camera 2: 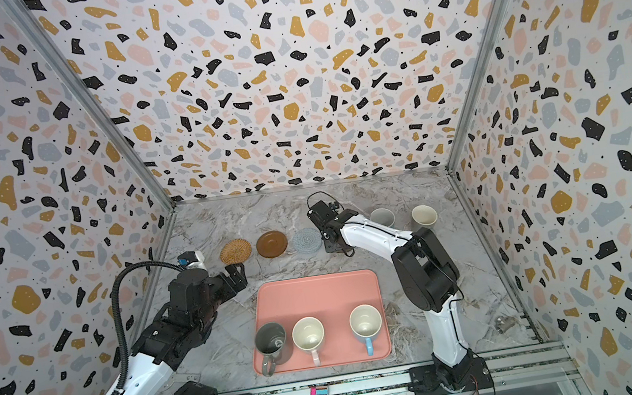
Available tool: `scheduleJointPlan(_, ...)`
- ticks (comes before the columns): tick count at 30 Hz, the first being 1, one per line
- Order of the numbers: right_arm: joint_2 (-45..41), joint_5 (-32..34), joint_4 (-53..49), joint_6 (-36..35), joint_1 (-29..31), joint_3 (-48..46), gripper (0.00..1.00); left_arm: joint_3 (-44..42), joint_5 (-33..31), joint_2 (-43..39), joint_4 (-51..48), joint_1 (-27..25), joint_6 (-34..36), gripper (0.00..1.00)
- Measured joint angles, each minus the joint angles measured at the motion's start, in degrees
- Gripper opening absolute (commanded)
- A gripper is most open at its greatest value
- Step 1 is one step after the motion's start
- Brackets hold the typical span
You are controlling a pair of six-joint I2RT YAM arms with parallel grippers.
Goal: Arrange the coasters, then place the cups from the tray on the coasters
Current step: 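Lower the pale green mug onto the wooden coaster and open right gripper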
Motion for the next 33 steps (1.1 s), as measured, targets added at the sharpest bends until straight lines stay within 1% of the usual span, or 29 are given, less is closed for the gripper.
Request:
scheduleJointPlan(4,0.4,0.1,0.5,0.2,0.0,0.0,0.14,0.0,0.0,0.0,0.0,0.0,0.0,1.0)
scheduleJointPlan(10,0.5,0.1,0.9,0.6,0.0,0.0,0.17,0.0,-0.1,-0.4,-0.1,0.0,0.0,1.0)
scheduleJointPlan(21,0.8,0.1,1.6,1.5,0.0,0.2,0.34,0.0,-0.1,-0.5,-0.4,0.0,0.0,0.99)
scheduleJointPlan(33,0.8,0.0,1.9,1.9,0.0,0.2,0.41,0.0,-0.1,-0.8,-1.2,0.0,0.0,0.99)
